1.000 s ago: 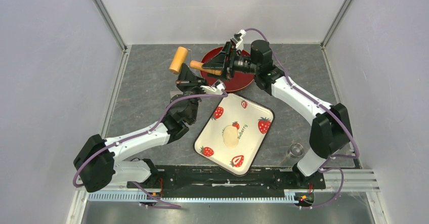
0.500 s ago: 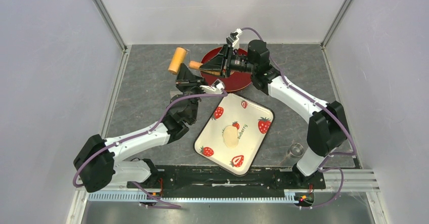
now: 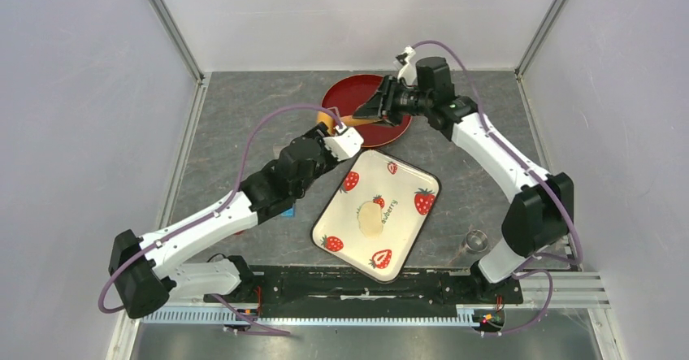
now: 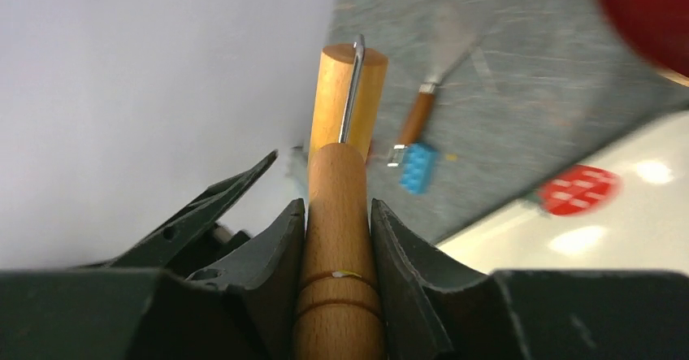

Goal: Roll out the dumpling wrappers from the dough

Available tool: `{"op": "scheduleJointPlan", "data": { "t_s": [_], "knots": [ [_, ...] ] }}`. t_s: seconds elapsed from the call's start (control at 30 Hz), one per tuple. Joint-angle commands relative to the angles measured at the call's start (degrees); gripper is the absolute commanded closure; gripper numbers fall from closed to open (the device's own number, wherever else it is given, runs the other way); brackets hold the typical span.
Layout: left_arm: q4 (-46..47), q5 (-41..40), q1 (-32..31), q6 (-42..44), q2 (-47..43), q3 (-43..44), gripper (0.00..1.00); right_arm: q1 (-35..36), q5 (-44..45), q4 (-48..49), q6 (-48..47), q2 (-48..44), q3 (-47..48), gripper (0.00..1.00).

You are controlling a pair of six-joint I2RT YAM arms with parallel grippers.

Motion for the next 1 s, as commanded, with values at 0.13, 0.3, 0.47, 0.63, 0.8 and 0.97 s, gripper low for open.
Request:
{"op": "scheduleJointPlan", "data": {
  "t_s": [0.13, 0.3, 0.47, 0.63, 0.8, 0.97],
  "knots": [
    [-20.33, 24.66, 3.07, -43.98, 3.41, 6.17, 0.34, -6.93, 11.13, -28.30, -26.28, -6.67, 4.19, 1.00],
    [-23.34, 52.32, 16.17, -51.93, 10.14, 9.18, 0.34, -7.72, 11.63, -39.43, -33.63, -7.83, 5.49, 1.00],
    [-22.41, 68.92, 26.49, -55.50, 16.55, 7.84, 0.35, -7.56, 9.34, -45.46, -37.16, -8.72, 5.26, 1.00],
    [-20.49, 74.94, 31.14, -55.98, 24.18, 3.62, 0.36, -5.13, 8.09, -47.64, -38.19, -9.12, 4.01, 1.00],
    [-19.40, 73.85, 31.28, -53.82, 30.90, 1.99, 0.43, -0.75, 8.72, -44.79, -36.72, -10.17, -0.25, 1.00],
    [-21.01, 74.59, 30.80, -51.32, 37.01, 2.93, 0.60, 3.91, 12.91, -39.52, -35.56, -12.12, -5.44, 1.00]
  ]
}}
